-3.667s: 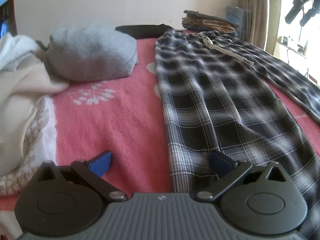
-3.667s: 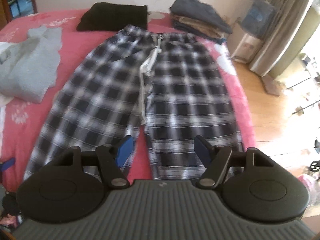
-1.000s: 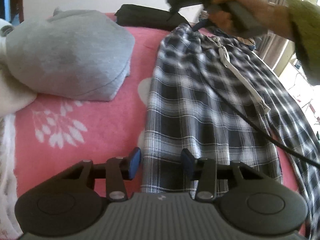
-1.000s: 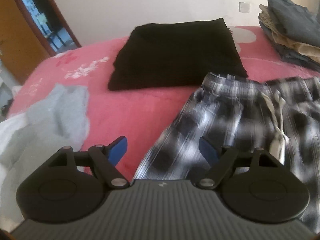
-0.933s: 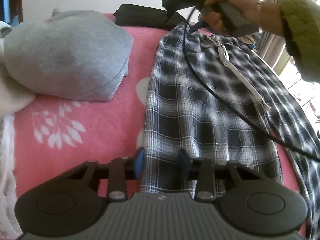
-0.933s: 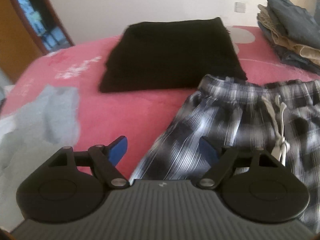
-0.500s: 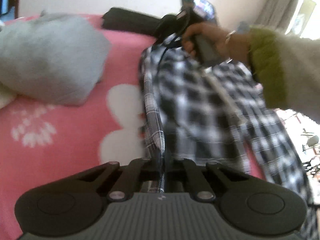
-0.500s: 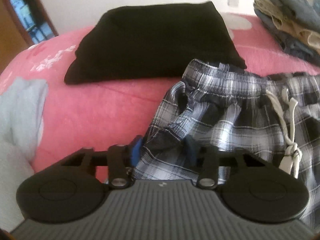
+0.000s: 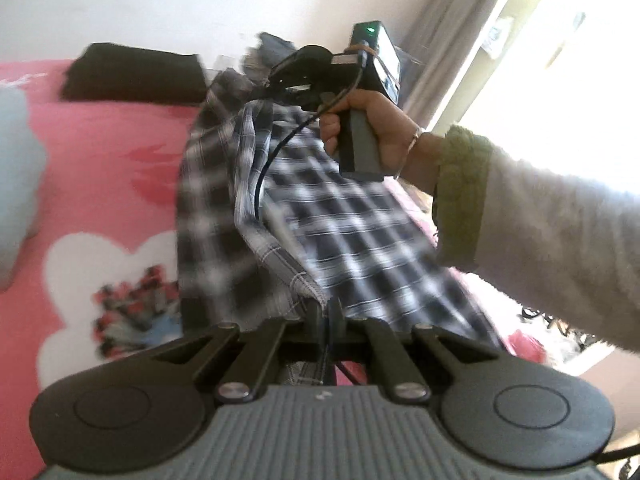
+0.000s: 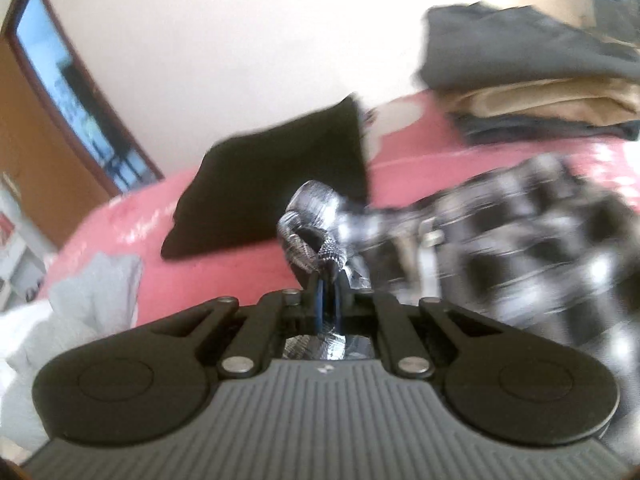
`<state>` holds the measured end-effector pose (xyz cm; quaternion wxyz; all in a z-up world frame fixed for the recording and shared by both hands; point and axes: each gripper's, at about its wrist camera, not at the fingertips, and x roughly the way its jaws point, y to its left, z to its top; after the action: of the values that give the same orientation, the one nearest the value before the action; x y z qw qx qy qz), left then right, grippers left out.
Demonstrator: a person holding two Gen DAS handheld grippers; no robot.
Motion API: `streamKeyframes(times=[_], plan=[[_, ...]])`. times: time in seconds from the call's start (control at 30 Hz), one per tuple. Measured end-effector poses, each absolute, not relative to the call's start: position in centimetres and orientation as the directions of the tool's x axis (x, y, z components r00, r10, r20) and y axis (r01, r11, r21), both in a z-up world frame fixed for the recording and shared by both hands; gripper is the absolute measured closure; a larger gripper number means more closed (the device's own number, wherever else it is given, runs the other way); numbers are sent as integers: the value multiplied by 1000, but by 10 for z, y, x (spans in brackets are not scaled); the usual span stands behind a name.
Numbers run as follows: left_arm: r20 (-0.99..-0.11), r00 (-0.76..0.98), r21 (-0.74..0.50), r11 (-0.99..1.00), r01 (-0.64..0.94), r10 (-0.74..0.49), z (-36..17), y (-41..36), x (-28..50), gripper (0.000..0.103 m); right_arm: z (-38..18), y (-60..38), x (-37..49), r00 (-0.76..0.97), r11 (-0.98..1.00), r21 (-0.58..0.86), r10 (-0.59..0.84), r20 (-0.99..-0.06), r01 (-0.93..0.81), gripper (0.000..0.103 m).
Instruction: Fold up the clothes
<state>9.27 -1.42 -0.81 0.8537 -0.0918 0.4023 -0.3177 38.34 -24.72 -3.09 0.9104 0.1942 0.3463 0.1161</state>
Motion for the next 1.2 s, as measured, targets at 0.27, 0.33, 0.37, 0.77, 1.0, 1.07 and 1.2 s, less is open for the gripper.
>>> streamKeyframes(times=[0.27,0.33,0.37,0.77,1.0,1.07,1.2], plan=[[-676,372,-375,732,569,-636,-21,-40,112,100,-62,-348,360,760,801,598,367,-536,35,99],[-695,348,-378,731,568,-629,-30,-45,113,100,-85,-367,358,763,723,686,397,-509,82,95],[-699,340,-379,729,570,-629,-32,-44,112,100,-96,-374,357,763,682,725,414,-496,101,94],[-703,328,-392,729,561,-631,-21,-34,108,100,-107,-371,358,750,662,749,481,-453,27,59],[-650,322,-435,685,585,-688,-4,-50,114,100,-82,-363,357,785,819,574,353,-509,4,100],[-640,313,-443,669,596,-702,-1,-61,119,100,-75,-370,356,802,838,546,315,-507,16,100],[-625,302,-443,646,622,-720,3,-84,128,100,-66,-388,359,816,869,493,255,-519,42,100]])
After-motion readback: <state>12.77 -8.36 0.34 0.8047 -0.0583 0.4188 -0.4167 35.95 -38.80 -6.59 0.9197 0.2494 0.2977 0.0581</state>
